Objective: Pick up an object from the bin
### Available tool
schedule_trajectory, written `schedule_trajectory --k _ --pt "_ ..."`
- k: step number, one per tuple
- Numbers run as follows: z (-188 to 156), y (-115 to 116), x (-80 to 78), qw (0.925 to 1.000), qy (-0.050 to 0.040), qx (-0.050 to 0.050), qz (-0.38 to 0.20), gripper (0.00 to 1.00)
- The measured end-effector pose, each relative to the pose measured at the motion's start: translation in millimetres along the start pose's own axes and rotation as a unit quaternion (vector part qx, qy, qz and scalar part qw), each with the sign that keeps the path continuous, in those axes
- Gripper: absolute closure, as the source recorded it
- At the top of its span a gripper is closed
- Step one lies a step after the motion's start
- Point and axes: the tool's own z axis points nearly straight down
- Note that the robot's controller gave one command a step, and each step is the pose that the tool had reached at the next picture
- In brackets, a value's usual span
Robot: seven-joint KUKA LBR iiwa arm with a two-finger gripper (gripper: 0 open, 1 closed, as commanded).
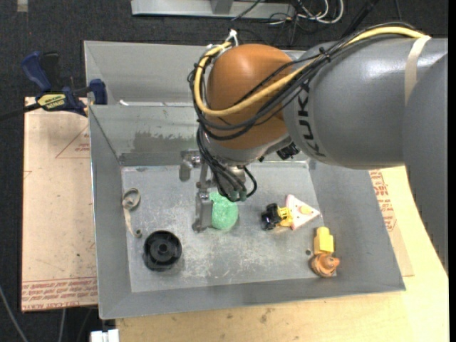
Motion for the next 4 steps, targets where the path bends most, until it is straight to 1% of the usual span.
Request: schedule_trajectory --k 1,2,3,4 --pt "46.2 -4.4 52.7 0.9936 0.0034 0.001 -0.113 0.0" --pt "81.9 -23.8 54.9 0.9834 0.0042 0.0 -0.181 0.0" --pt "84.8 19.9 42.6 0.9822 0.0033 0.001 -0.188 0.0" --pt "78.7 37.3 38.5 0.9813 0.0065 -0.001 -0.192 0.0"
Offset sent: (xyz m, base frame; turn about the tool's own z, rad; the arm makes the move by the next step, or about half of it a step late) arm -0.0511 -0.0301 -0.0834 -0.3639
